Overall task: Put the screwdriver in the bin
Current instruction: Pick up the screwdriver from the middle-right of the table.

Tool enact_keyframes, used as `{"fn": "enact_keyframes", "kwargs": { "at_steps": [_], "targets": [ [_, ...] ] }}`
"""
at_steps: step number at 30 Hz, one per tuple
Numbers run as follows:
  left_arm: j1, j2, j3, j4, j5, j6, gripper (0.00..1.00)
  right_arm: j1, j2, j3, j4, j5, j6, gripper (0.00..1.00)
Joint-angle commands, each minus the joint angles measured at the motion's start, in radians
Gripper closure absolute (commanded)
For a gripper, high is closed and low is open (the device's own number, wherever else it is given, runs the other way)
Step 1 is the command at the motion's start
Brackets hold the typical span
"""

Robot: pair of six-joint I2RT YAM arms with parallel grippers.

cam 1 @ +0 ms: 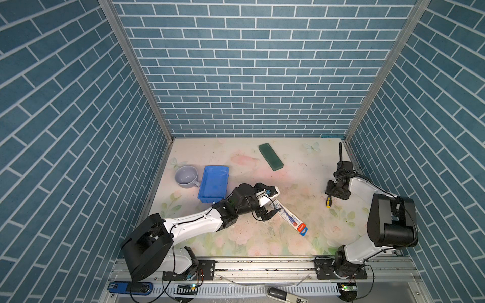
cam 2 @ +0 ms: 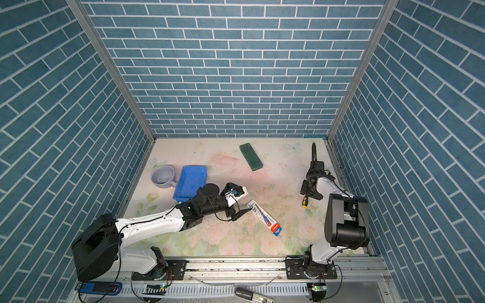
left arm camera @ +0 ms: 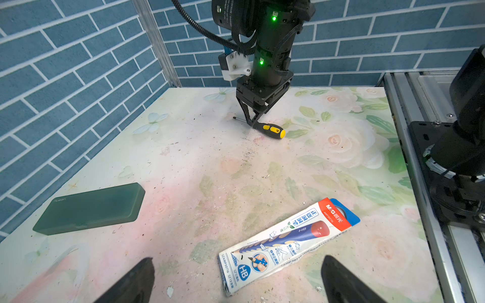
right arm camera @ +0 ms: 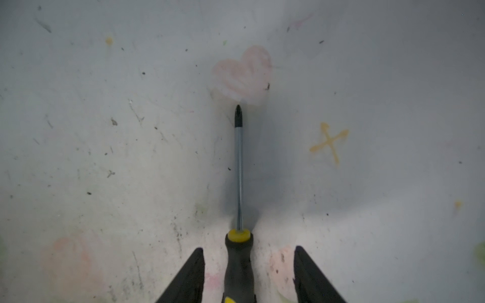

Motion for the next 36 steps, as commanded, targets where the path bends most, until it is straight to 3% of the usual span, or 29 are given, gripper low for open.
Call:
{"fn": "enact_keyframes", "kwargs": {
  "at_steps": [1,7,25,29,36],
  "targets": [
    [-0.006,0.004,-0.017,0.062,-0.011,0.005,0.0,-0.004,0.033,0.058,-0.034,-0.022,0.015,0.55],
    [-0.005,0.008,-0.024,0.075,-0.026,0.009,0.0,-0.004,0.061,0.083,-0.047,-0.032,0.014,0.67],
    [-0.007,-0.014,-0.047,0.091,-0.067,0.009,0.0,-0.009,0.131,0.096,-0.06,-0.045,0.016,0.81],
    [-0.007,-0.015,-0.049,0.095,-0.062,0.001,0.0,-0.009,0.112,0.083,-0.049,-0.048,0.002,0.88],
    [-0.007,-0.032,-0.054,0.089,-0.076,-0.035,0.0,-0.008,0.016,0.048,-0.015,-0.062,-0.037,0.89]
  ]
}}
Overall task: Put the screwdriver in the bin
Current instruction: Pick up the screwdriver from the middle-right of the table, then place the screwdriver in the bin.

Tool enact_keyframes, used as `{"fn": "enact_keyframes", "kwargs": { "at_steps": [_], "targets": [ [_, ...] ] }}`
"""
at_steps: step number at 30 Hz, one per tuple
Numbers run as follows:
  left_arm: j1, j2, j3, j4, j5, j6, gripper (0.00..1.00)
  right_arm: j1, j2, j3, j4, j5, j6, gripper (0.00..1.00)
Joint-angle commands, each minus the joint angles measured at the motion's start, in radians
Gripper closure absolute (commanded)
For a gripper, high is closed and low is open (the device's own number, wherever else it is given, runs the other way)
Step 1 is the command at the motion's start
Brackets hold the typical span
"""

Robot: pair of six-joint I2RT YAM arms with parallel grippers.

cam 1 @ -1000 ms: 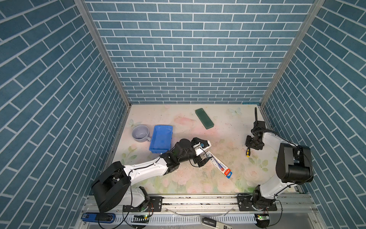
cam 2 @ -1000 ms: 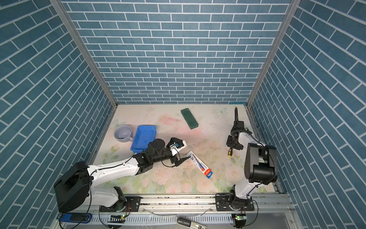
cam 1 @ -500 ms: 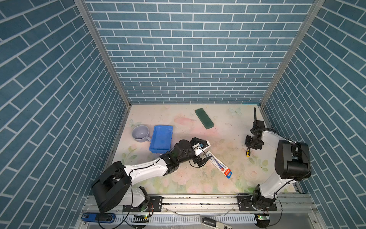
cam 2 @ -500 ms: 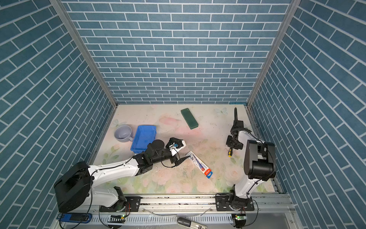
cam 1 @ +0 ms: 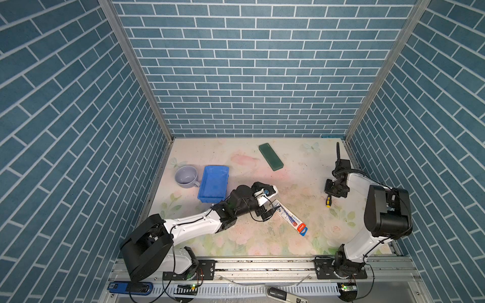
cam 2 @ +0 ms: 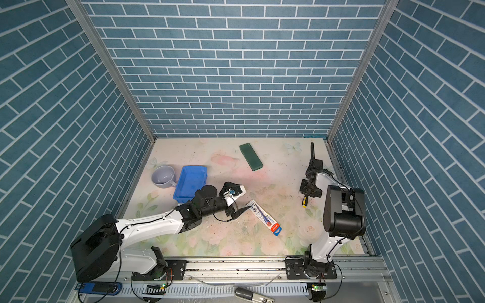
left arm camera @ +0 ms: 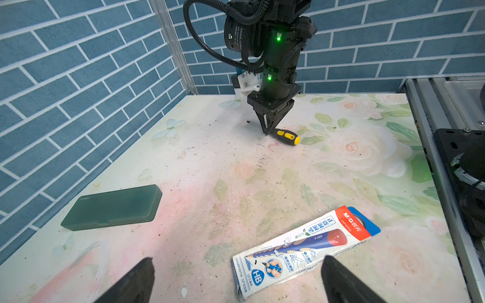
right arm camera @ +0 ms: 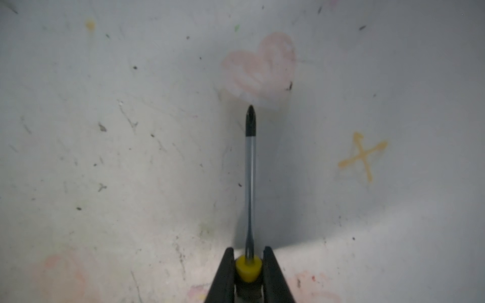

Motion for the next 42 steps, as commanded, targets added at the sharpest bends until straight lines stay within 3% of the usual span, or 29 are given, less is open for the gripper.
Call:
{"fn": "enact_keyframes", "kwargs": {
  "at_steps": [1,9,17,28,36,42],
  "targets": [
    [-0.005,-0.022,-0.01,0.017,-0.017,-0.038,0.0,-0.001,-0.076,-0.022,0.024,-0.03,-0.039,0.89],
    [0.026,0.029,-0.026,0.221,0.048,-0.25,0.0,0.026,-0.245,-0.085,0.142,-0.125,-0.046,0.89],
    [0.052,0.128,0.007,0.363,0.136,-0.481,0.0,0.14,-0.399,-0.116,0.311,-0.138,-0.061,0.92],
    [0.054,0.178,0.091,0.355,0.13,-0.601,0.0,0.321,-0.477,-0.15,0.622,-0.359,-0.046,0.92],
    [0.058,0.25,0.145,0.484,0.146,-0.665,0.01,0.373,-0.468,-0.223,0.936,-0.499,0.12,0.9],
    [0.083,0.338,0.204,0.579,0.139,-0.718,0.09,0.39,-0.447,-0.261,1.096,-0.583,0.227,0.91]
  ]
}}
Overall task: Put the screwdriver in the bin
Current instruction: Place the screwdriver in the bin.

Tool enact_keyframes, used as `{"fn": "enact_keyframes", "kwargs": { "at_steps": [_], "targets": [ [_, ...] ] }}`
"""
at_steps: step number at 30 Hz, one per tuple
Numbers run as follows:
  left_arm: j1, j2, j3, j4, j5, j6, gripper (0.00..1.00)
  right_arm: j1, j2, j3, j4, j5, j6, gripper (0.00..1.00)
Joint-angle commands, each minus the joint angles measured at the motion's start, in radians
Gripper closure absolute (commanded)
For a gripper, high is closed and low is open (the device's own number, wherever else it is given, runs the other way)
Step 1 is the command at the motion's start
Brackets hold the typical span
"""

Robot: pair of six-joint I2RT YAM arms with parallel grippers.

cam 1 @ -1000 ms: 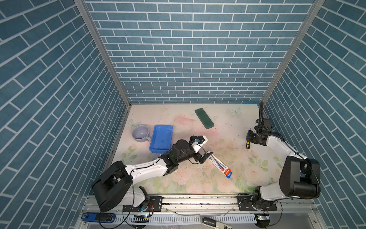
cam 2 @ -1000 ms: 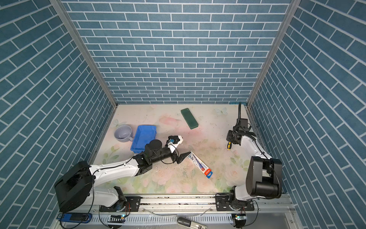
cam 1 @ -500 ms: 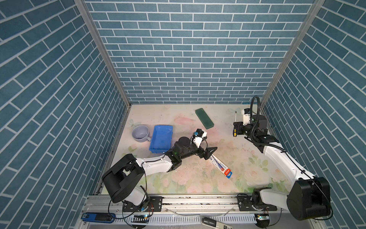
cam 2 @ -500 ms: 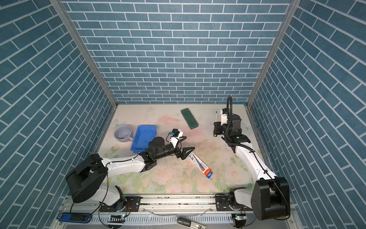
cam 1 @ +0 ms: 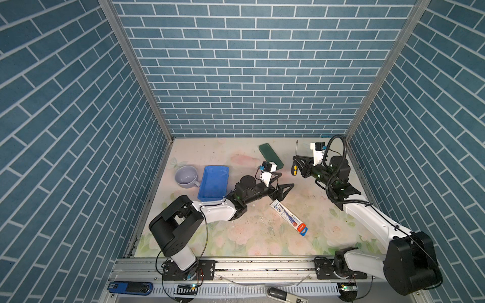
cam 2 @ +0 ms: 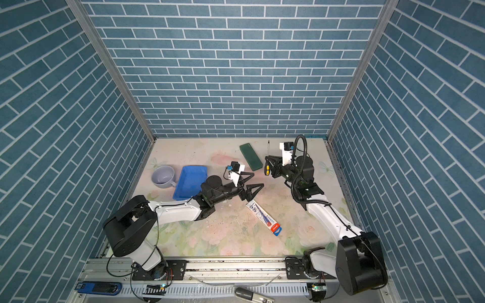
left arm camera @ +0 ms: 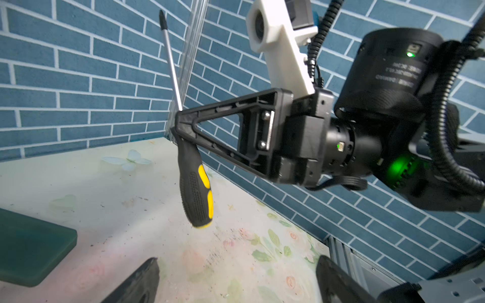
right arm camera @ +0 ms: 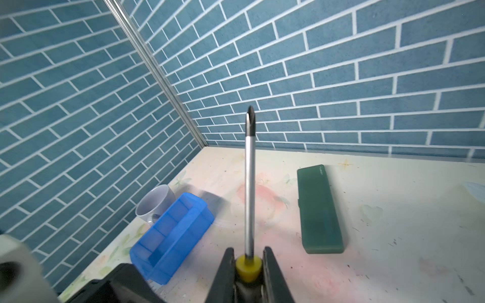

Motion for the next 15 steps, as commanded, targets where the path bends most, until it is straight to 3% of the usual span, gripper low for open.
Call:
{"fn": "enact_keyframes", "kwargs": {
  "at_steps": [1,8,15],
  "targets": [
    [0.019,0.035,0.042,0.09,-0.003,-0.037,0.09,0.014,0.013,-0.02,0.184,-0.096,0.107,0.91],
    [0.021,0.071,0.068,0.101,0.004,-0.025,0.19,0.036,0.035,-0.024,0.252,-0.155,0.154,0.92],
    [0.021,0.08,0.083,0.088,-0.03,-0.017,0.4,0.05,0.048,-0.017,0.25,-0.202,0.164,0.92]
  ]
}}
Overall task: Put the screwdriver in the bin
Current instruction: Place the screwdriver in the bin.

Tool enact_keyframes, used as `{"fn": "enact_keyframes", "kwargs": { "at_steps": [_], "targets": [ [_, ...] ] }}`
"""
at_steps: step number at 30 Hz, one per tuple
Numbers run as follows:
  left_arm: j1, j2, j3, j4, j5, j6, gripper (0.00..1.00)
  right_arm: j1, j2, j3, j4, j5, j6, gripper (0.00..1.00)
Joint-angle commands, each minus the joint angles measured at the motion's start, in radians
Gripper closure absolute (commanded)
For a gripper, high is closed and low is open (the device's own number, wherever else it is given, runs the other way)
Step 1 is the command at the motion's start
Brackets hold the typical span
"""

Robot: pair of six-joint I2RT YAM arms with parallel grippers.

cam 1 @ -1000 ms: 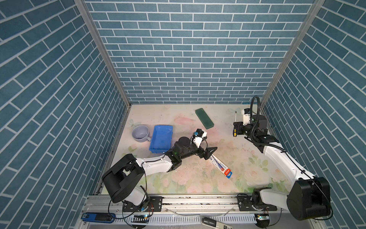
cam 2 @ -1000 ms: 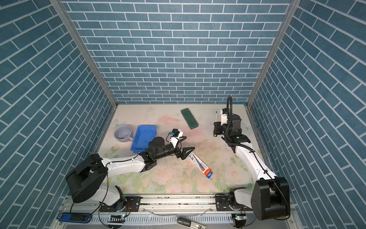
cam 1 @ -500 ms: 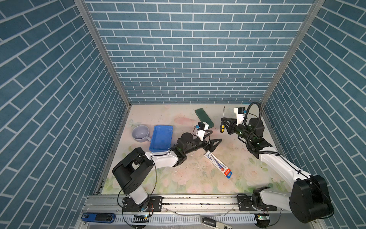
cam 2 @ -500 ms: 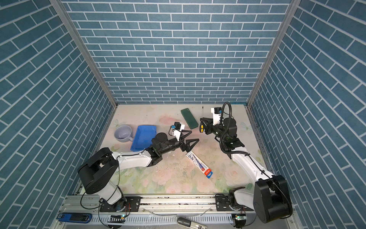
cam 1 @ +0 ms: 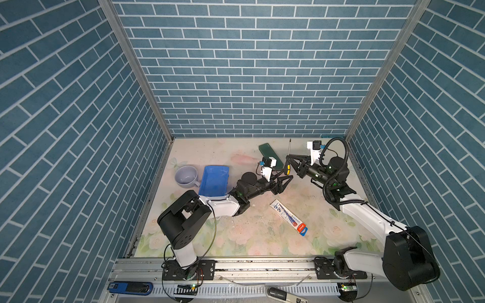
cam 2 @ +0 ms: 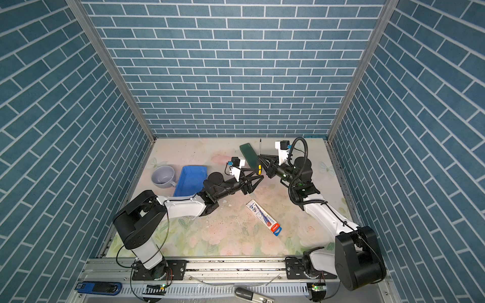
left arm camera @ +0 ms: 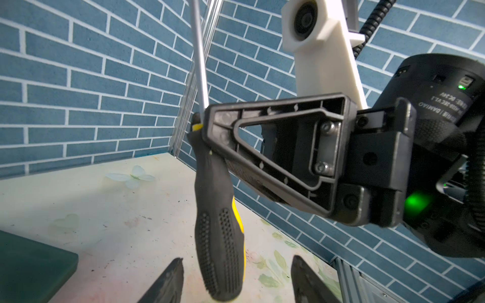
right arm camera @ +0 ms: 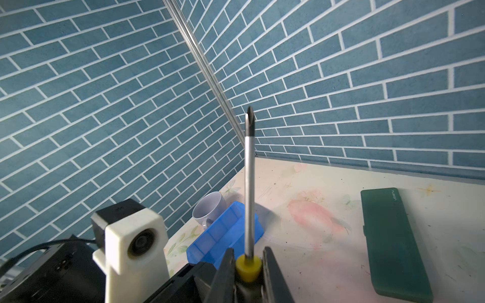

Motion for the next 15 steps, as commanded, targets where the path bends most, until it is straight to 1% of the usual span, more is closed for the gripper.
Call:
{"fn": "enact_keyframes", "kwargs": {
  "at_steps": [1,7,11,15],
  "targets": [
    [0.004,0.011,0.03,0.018,-0.023,0.008,0.43,0.012,0.012,-0.009,0.053,-0.051,0.033,0.92],
    [0.005,0.013,0.038,0.014,-0.046,0.014,0.62,0.022,0.011,-0.018,0.047,-0.054,0.029,0.93],
    [0.005,0.019,0.038,0.021,-0.042,0.007,0.76,0.024,0.008,-0.024,0.045,-0.05,0.026,0.93],
    [0.007,0.017,0.033,0.03,-0.046,0.003,0.87,0.023,0.011,-0.029,0.04,-0.04,0.02,0.93]
  ]
}}
